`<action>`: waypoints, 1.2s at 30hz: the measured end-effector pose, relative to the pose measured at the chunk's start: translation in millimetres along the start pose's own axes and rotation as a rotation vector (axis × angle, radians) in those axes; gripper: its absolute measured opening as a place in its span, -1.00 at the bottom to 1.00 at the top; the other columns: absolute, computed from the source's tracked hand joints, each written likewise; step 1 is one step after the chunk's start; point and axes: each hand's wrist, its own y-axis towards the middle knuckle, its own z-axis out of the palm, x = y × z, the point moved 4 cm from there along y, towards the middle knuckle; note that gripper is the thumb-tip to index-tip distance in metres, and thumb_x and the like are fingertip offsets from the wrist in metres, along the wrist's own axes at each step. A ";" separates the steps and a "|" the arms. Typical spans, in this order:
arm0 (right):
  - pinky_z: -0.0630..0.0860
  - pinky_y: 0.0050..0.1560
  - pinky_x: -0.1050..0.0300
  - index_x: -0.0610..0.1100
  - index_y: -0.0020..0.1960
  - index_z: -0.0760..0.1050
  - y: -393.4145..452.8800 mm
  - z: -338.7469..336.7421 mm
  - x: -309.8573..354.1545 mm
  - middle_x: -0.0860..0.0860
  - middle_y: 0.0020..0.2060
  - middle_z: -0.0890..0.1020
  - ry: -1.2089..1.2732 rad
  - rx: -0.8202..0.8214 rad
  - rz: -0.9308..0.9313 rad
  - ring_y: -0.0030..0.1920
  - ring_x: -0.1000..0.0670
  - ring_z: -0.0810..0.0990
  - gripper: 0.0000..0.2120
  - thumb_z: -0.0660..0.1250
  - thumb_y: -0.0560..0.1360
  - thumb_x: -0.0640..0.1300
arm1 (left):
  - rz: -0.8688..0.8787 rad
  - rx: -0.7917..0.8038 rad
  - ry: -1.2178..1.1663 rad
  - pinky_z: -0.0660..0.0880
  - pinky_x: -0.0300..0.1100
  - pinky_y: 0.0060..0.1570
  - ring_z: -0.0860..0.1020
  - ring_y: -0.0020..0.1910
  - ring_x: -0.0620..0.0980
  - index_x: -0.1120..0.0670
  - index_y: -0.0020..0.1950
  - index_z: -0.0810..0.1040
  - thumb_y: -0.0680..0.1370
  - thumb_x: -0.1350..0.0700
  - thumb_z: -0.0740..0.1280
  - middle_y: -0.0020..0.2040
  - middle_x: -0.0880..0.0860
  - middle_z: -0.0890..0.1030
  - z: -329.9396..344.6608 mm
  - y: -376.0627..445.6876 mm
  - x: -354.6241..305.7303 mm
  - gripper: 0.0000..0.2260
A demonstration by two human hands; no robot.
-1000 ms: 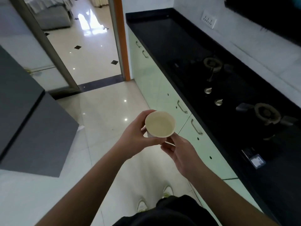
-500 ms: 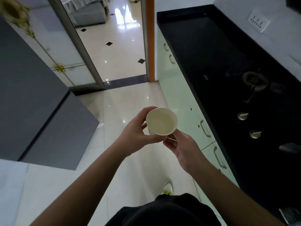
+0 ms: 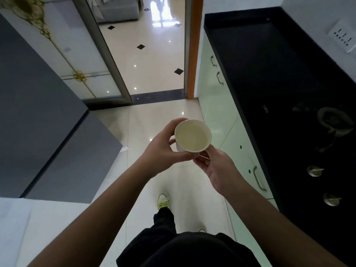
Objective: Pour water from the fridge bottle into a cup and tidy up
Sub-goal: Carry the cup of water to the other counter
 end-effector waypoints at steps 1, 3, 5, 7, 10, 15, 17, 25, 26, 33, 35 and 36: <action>0.56 0.09 0.13 -0.23 0.00 0.58 9.2 7.5 1.4 -0.23 0.01 0.64 -0.001 -0.005 -0.003 0.08 -0.09 0.63 -0.79 0.27 0.60 -0.10 | 0.004 0.002 -0.004 0.44 -0.45 0.15 0.46 0.26 -0.24 -0.15 0.38 0.37 0.34 0.06 0.62 0.21 -0.32 0.50 -7.7 8.3 4.0 -0.31; 0.56 0.09 0.12 -0.22 -0.03 0.59 26.1 23.5 6.0 -0.22 -0.01 0.65 -0.015 -0.019 -0.012 0.08 -0.09 0.64 -0.79 0.26 0.60 -0.10 | -0.001 0.014 -0.013 0.44 -0.45 0.15 0.46 0.26 -0.25 -0.16 0.38 0.37 0.34 0.05 0.62 0.20 -0.33 0.50 -24.2 24.4 12.9 -0.31; 0.56 0.14 0.09 -0.22 -0.01 0.59 41.0 39.9 11.5 -0.22 0.01 0.67 -0.031 -0.025 -0.016 0.10 -0.10 0.65 -0.79 0.26 0.60 -0.10 | -0.008 0.018 -0.039 0.45 -0.45 0.14 0.47 0.25 -0.25 -0.16 0.37 0.37 0.35 0.07 0.62 0.19 -0.32 0.50 -41.6 38.8 18.8 -0.32; 0.55 0.17 0.07 -0.21 0.01 0.60 56.0 56.8 16.6 -0.19 0.00 0.69 -0.047 -0.020 -0.020 0.11 -0.11 0.65 -0.77 0.26 0.60 -0.08 | 0.001 0.021 -0.050 0.45 -0.47 0.13 0.47 0.24 -0.25 -0.15 0.37 0.38 0.34 0.07 0.62 0.20 -0.30 0.51 -58.9 54.2 23.1 -0.32; 0.55 0.16 0.07 -0.20 0.03 0.59 75.0 78.3 23.4 -0.17 -0.02 0.69 -0.048 -0.036 -0.016 0.10 -0.10 0.65 -0.78 0.27 0.60 -0.06 | 0.000 0.036 -0.057 0.42 -0.52 0.11 0.46 0.23 -0.29 -0.14 0.38 0.37 0.33 0.04 0.61 0.22 -0.27 0.50 -82.4 75.3 27.3 -0.31; 0.55 0.12 0.07 -0.21 0.07 0.58 105.4 100.9 33.3 -0.17 0.00 0.69 -0.038 -0.062 -0.011 0.11 -0.11 0.65 -0.76 0.27 0.59 -0.05 | -0.003 0.073 -0.058 0.41 -0.55 0.09 0.45 0.21 -0.35 -0.20 0.35 0.36 0.35 0.07 0.62 0.18 -0.36 0.49 -109.4 106.7 32.9 -0.32; 0.55 0.15 0.05 -0.23 0.06 0.58 116.2 105.2 39.5 -0.19 0.02 0.68 -0.050 -0.068 -0.007 0.11 -0.11 0.65 -0.75 0.26 0.60 -0.06 | -0.003 0.082 -0.065 0.41 -0.52 0.12 0.45 0.22 -0.32 -0.18 0.36 0.36 0.35 0.08 0.61 0.19 -0.33 0.49 -115.0 119.9 35.2 -0.32; 0.56 0.14 0.03 -0.26 0.04 0.57 178.9 91.5 78.7 -0.17 -0.11 0.68 -0.030 -0.121 0.021 0.00 -0.10 0.66 -0.76 0.24 0.61 -0.10 | -0.035 0.139 -0.056 0.43 -0.46 0.15 0.48 0.25 -0.23 -0.15 0.37 0.39 0.36 0.10 0.62 0.23 -0.22 0.52 -107.3 198.6 39.6 -0.33; 0.56 0.15 0.03 -0.27 0.05 0.57 189.9 87.7 86.0 -0.17 -0.10 0.68 -0.030 -0.128 0.023 0.01 -0.10 0.66 -0.76 0.24 0.61 -0.10 | -0.029 0.149 -0.049 0.44 -0.44 0.17 0.48 0.25 -0.22 -0.15 0.38 0.39 0.35 0.10 0.61 0.24 -0.21 0.52 -104.6 212.8 38.7 -0.32; 0.59 0.04 0.09 -0.27 -0.02 0.58 259.2 69.0 151.2 -0.14 -0.18 0.70 -0.034 -0.155 0.045 -0.01 -0.11 0.67 -0.79 0.27 0.59 -0.13 | -0.045 0.176 -0.012 0.45 -0.31 0.24 0.48 0.27 -0.23 -0.20 0.35 0.39 0.35 0.11 0.62 0.21 -0.28 0.53 -95.0 308.7 24.7 -0.33; 0.60 0.05 0.10 -0.26 -0.02 0.59 275.8 66.2 169.3 -0.13 -0.16 0.70 -0.043 -0.137 0.038 -0.01 -0.09 0.68 -0.79 0.26 0.59 -0.12 | -0.039 0.175 0.001 0.44 -0.28 0.26 0.48 0.27 -0.23 -0.25 0.33 0.39 0.34 0.10 0.62 0.21 -0.30 0.52 -94.1 334.1 20.7 -0.33; 0.60 0.06 0.10 -0.26 -0.02 0.59 284.0 65.4 178.3 -0.14 -0.15 0.70 -0.052 -0.130 0.038 0.00 -0.10 0.67 -0.78 0.26 0.60 -0.12 | -0.039 0.171 0.001 0.44 -0.31 0.24 0.47 0.27 -0.24 -0.29 0.30 0.38 0.34 0.11 0.62 0.20 -0.32 0.52 -93.7 345.7 19.3 -0.32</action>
